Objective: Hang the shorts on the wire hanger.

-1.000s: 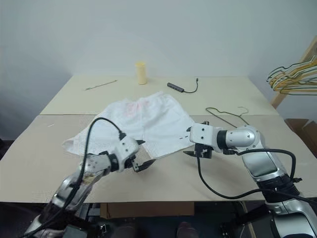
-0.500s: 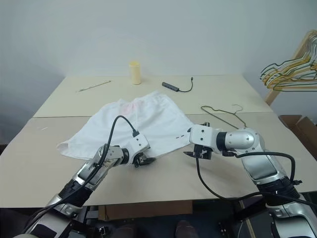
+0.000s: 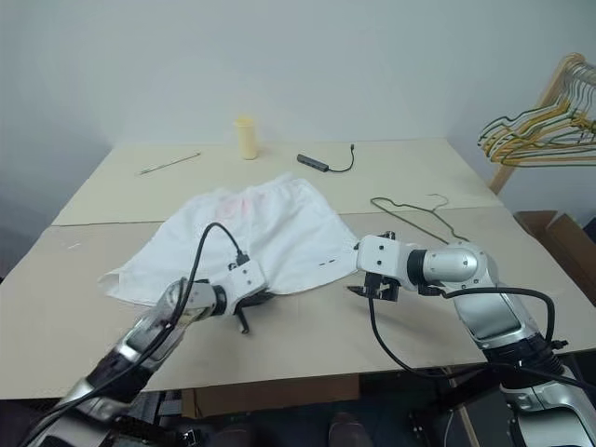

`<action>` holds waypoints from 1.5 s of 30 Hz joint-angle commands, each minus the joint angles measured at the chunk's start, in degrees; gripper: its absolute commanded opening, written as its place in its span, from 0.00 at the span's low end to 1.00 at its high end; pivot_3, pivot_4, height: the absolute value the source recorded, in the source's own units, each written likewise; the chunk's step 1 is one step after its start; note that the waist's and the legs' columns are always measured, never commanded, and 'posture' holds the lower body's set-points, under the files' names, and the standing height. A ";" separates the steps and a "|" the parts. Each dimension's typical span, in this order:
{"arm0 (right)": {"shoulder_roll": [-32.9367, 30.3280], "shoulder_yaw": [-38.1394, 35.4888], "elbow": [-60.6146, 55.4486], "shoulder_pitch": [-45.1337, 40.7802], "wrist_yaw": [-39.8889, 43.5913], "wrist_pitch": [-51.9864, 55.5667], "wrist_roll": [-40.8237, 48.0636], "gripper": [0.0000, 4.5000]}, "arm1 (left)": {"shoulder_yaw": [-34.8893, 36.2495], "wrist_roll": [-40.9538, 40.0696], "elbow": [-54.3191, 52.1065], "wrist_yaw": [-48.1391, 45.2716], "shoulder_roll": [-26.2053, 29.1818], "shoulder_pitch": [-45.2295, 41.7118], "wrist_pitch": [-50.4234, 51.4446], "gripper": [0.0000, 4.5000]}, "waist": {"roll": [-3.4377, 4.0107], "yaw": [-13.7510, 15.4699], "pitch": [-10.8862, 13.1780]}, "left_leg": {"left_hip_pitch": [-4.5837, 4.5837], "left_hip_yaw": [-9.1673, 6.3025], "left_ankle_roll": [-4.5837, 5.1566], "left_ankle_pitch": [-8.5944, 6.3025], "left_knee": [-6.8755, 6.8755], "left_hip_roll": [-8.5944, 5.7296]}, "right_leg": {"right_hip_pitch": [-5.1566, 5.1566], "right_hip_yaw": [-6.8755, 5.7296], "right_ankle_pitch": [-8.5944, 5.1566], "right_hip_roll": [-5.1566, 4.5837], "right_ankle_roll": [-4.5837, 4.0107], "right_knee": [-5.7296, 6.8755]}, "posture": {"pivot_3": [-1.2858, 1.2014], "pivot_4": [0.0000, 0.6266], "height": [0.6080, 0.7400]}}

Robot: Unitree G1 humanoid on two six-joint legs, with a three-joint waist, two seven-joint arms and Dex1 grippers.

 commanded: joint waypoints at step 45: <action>8.48 4.13 9.46 -7.58 -2.56 -9.48 -5.79 1.00 | 60.13 -26.60 -13.12 -34.78 27.16 47.16 -16.99 0.99 | -0.10 2.45 -0.03 | -0.96 0.14 -0.05 0.03 0.08 0.27 | -1.03 -0.62 -0.07 -0.14 -0.31 0.23 | 0.56 0.00 1.00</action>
